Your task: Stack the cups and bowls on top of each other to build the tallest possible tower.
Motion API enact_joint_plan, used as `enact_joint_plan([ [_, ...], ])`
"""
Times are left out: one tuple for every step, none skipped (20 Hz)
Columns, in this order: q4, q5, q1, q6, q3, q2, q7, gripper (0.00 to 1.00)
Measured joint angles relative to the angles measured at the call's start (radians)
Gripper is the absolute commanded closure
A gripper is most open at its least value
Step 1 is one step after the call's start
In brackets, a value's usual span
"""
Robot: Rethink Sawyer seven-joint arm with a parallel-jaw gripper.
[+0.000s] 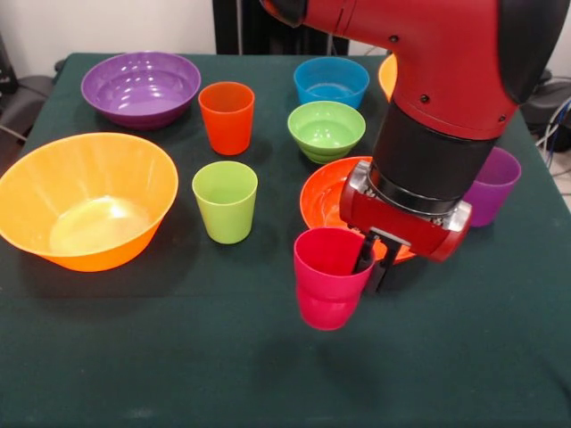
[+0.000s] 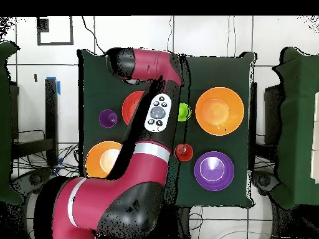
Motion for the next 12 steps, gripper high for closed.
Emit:
enact_joint_plan([
  [0.000, 0.000, -0.001, 0.000, 0.000, 0.000, 0.000, 1.00],
  [0.000, 0.000, -0.002, 0.000, 0.000, 0.000, 0.000, 1.00],
  [0.000, 0.000, -0.003, 0.000, 0.000, 0.000, 0.000, 1.00],
  [0.000, 0.000, -0.003, 0.000, 0.000, 0.000, 0.000, 1.00],
  [0.000, 0.000, -0.003, 0.000, 0.000, 0.000, 0.000, 1.00],
  [0.000, 0.000, -0.003, 0.000, 0.000, 0.000, 0.000, 1.00],
  [0.000, 0.000, -0.003, 0.000, 0.000, 0.000, 0.000, 1.00],
  [0.000, 0.000, -0.003, -0.001, 0.000, 0.000, 0.000, 1.00],
  [0.000, -0.001, -0.003, -0.002, 0.000, 0.000, 0.000, 1.00],
  [0.000, -0.001, -0.003, -0.004, 0.000, 0.000, 0.000, 1.00],
  [0.000, -0.001, -0.004, -0.006, 0.000, 0.000, 0.000, 1.00],
  [0.000, -0.002, -0.004, -0.007, 0.000, 0.000, 0.000, 1.00],
])
